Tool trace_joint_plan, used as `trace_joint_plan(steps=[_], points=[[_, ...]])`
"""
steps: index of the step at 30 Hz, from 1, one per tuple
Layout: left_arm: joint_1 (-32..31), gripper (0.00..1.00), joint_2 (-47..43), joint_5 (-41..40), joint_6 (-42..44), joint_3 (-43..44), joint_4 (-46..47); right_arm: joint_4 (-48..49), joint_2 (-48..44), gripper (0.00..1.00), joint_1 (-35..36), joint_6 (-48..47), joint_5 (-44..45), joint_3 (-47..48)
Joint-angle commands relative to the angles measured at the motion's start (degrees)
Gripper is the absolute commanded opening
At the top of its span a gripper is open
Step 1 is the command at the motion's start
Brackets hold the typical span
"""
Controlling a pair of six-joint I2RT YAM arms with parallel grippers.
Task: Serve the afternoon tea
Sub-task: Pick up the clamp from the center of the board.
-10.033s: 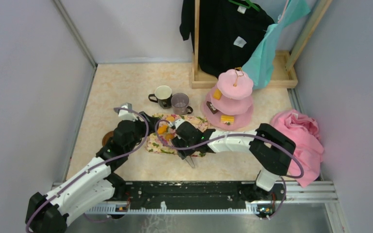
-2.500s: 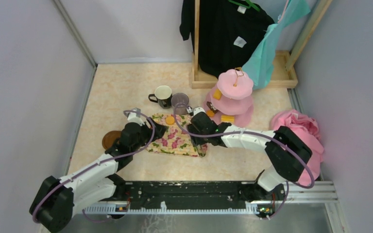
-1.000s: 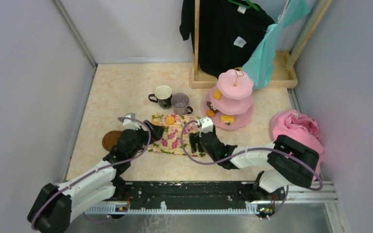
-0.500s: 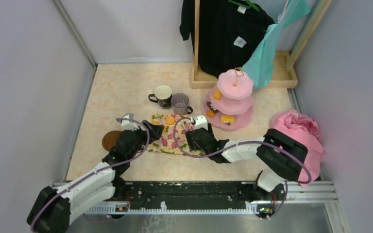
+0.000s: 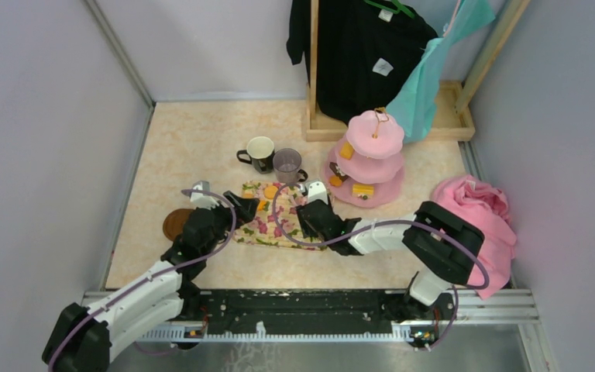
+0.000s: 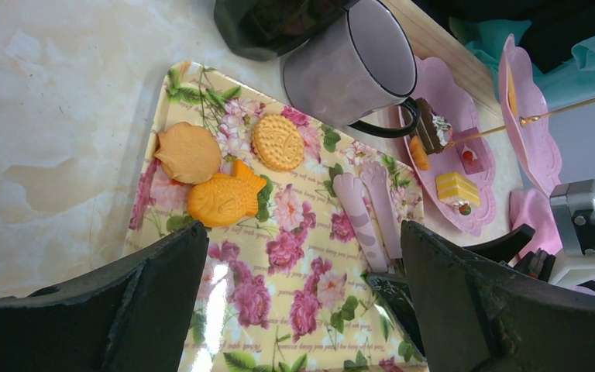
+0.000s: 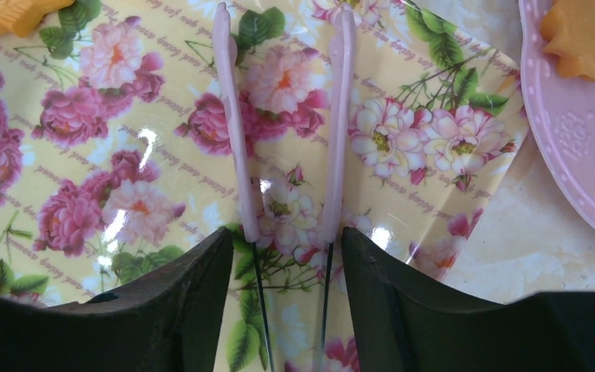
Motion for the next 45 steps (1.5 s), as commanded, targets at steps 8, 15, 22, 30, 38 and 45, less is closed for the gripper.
trace_joint_plan(steps=[8,15,22,30,38,45], points=[[0.25,0.99,-0.74,-0.96,-0.26,-0.23,-0.41,-2.09,-1.77,0.38,-0.54,1.67,-6.06,-0.13],[0.25,0.99,-0.72,-1.16,-0.32,0.11,-0.74,-4.89,-3.29,0.32,-0.52,0.6,-9.26,1.51],[0.25,0.99,-1.27,-1.5,-0.27,0.21,-1.02,-9.54,-3.3,0.3,-0.54,0.13,-11.57,5.34],[0.49,0.99,-2.28,-1.56,0.07,0.22,-1.35,-14.42,-2.55,0.31,-0.54,-0.07,-12.47,10.51],[0.69,0.99,-3.39,-2.09,0.46,0.2,-1.91,-17.18,-0.24,0.32,-0.54,-0.71,-15.43,15.43],[0.78,0.99,-3.96,-2.54,0.08,0.15,-2.24,-18.12,2.15,0.32,0.51,-0.54,-18.53,17.89]])
